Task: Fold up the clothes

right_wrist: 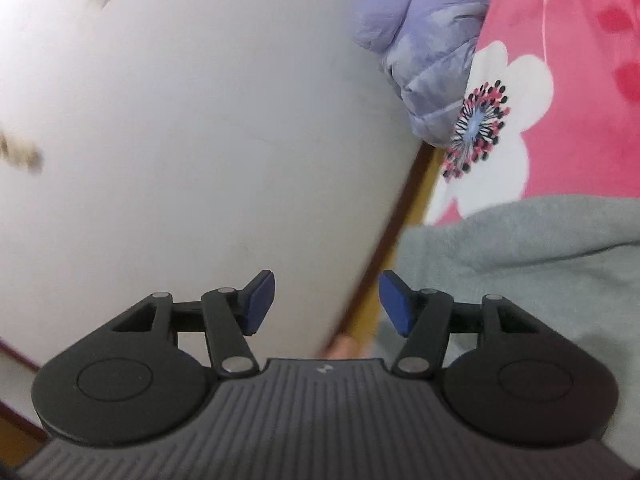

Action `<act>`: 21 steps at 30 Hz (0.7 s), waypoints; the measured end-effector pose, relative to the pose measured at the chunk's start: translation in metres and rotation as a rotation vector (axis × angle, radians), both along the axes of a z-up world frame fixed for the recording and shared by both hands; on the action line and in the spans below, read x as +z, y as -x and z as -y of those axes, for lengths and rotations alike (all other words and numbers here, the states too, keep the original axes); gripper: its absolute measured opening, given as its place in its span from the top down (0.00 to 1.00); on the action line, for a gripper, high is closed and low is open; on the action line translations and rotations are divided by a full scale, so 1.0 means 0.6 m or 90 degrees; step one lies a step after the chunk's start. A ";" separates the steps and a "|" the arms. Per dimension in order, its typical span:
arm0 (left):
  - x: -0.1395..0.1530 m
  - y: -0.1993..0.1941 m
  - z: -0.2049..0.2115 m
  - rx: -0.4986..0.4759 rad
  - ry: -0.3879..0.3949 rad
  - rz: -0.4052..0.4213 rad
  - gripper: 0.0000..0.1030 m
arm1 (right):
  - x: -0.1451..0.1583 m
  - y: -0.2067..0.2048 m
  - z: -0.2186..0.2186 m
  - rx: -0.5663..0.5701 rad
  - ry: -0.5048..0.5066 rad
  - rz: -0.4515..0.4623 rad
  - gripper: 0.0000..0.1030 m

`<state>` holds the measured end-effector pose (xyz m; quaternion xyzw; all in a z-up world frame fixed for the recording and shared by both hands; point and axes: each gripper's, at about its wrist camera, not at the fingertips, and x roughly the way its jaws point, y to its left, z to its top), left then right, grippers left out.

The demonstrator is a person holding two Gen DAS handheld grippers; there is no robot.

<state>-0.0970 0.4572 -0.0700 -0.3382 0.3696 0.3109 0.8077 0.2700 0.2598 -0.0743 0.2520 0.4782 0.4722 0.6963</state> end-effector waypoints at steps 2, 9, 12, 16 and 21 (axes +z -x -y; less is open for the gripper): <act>0.015 -0.019 0.026 -0.071 -0.035 0.003 0.70 | -0.021 0.019 -0.044 0.066 0.093 0.032 0.50; 0.001 -0.140 0.103 -0.258 -0.177 -0.055 0.68 | -0.103 0.050 -0.182 0.112 0.235 0.118 0.70; -0.010 -0.173 0.101 -0.339 -0.252 -0.093 0.57 | -0.079 0.018 -0.137 0.033 0.151 0.047 0.69; -0.030 -0.194 0.094 -0.423 -0.275 -0.129 0.53 | -0.044 0.003 -0.097 0.024 0.163 0.067 0.68; -0.034 -0.193 0.074 -0.395 -0.268 -0.135 0.96 | -0.069 -0.005 -0.103 0.038 0.167 0.020 0.67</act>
